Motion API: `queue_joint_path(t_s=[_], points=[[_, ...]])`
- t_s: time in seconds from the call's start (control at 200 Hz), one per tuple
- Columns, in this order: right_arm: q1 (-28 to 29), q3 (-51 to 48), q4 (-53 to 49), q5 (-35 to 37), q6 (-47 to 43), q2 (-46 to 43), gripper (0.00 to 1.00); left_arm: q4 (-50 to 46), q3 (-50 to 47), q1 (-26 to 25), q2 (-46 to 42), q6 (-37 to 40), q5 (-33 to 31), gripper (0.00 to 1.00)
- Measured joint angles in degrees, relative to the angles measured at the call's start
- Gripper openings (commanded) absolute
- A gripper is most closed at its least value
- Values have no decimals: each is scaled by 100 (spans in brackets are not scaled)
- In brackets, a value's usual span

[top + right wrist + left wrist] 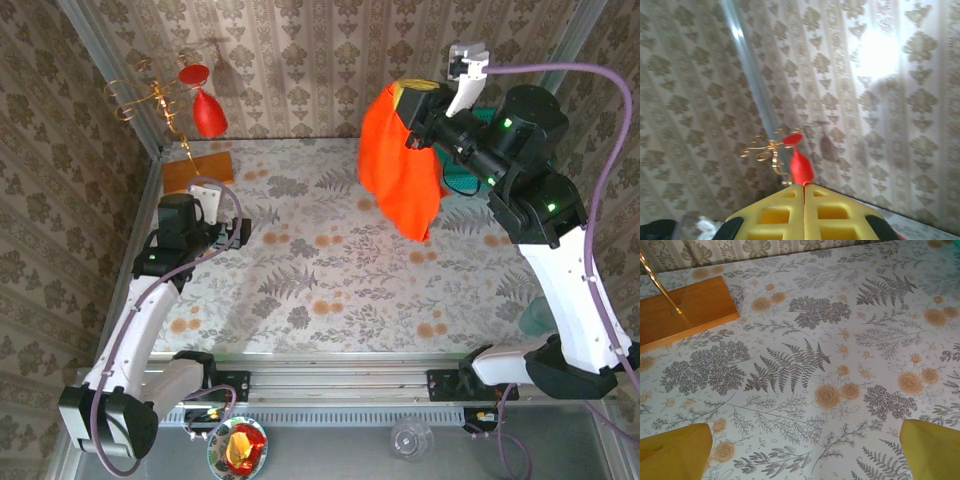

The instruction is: Fold the inside-out t-shirt

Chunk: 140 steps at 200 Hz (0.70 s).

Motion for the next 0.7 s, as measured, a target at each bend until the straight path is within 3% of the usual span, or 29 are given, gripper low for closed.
queue_joint_path(t_s=[0.245,0.505,0.59,0.65,0.7], points=[[214,793,7,-170,179,566,0,0,0,-61,-59,17,-2,98],[39,566,-48,767,-214,1093,0,0,0,-61,-59,24,-2,98],[-234,507,-160,1167,-291,1471,8,-2,0,-61,-57,28,0,98],[-439,507,-295,1410,-343,1808,24,-2,0,-63,-57,42,2,98],[-549,507,-461,1561,-376,2098,28,-4,0,-72,-52,42,2,98]])
